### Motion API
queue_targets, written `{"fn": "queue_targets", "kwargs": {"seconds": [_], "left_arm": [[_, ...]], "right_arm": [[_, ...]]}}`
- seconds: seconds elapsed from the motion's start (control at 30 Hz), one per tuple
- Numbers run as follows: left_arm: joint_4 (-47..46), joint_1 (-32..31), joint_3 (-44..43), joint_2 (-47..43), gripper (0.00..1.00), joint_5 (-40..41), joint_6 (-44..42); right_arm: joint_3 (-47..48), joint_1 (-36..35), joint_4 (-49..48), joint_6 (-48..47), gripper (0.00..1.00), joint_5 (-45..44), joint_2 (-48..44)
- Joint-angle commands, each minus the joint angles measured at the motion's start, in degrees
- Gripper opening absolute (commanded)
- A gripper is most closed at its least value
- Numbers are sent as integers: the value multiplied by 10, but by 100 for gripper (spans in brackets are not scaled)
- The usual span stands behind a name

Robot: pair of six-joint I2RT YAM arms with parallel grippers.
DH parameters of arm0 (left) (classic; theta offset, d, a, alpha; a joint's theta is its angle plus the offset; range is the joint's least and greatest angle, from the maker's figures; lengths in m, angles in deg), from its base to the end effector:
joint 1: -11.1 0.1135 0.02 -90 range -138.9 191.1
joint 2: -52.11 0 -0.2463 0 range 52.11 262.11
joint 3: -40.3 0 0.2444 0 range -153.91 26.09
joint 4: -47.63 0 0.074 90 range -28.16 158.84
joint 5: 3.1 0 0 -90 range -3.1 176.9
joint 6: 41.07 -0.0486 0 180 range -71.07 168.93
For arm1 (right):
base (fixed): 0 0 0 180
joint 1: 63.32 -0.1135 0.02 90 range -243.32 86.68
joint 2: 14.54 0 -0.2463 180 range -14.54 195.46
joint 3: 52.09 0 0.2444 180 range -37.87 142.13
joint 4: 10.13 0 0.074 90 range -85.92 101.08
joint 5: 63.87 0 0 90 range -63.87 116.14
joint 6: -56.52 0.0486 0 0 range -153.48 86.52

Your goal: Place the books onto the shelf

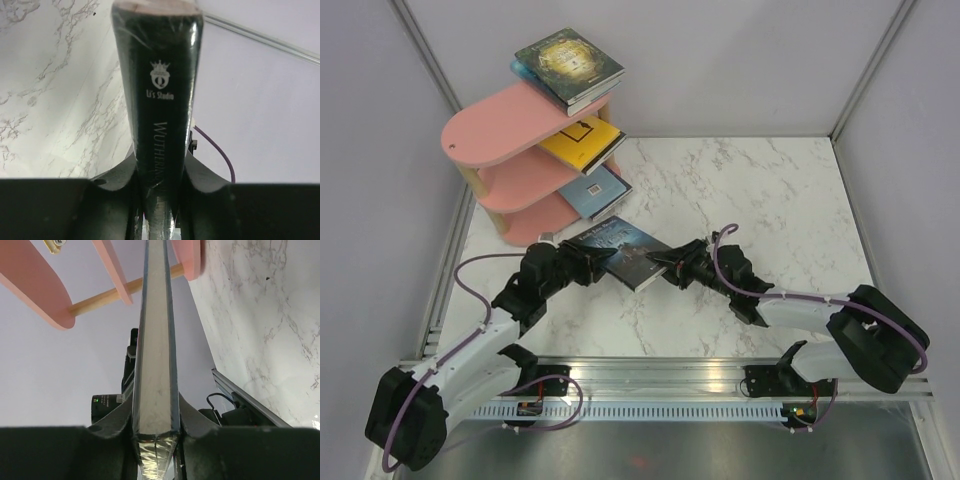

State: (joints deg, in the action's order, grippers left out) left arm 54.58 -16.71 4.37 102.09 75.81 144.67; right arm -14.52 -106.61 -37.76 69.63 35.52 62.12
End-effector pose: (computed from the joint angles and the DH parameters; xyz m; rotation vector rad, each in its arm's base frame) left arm 0.1834 -0.1073 0.1992 -1.1564 1.9910 -1.4966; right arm 0.1928 0.1925 0.1748 0.9921 2.0279 1.8165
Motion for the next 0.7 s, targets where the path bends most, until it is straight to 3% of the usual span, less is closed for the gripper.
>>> {"fn": "queue_targets", "kwargs": {"seconds": [0.0,0.03,0.1,0.17,0.2,0.37,0.67], "left_arm": [[-13,-14,-39,-13,33,-88,-30],[9,-12,-65,-11,44,-104,-82],[181,-7,-112,15,60,-132,-171],[336,-6,-178,31,65,-120,-232],[369,-6,-191,30,68,-111,-254],[494,2,-192,-60,82,-42,-333],[615,11,-203,-132,87,26,-406]], "right_arm": [[48,-8,-35,-24,0,2,-16],[49,-4,-24,-28,0,6,-20],[51,7,4,-39,0,12,-27],[61,21,25,-55,0,21,-23],[65,26,26,-60,0,24,-20],[145,51,29,-87,0,62,40],[322,74,45,-113,0,101,171]]}}
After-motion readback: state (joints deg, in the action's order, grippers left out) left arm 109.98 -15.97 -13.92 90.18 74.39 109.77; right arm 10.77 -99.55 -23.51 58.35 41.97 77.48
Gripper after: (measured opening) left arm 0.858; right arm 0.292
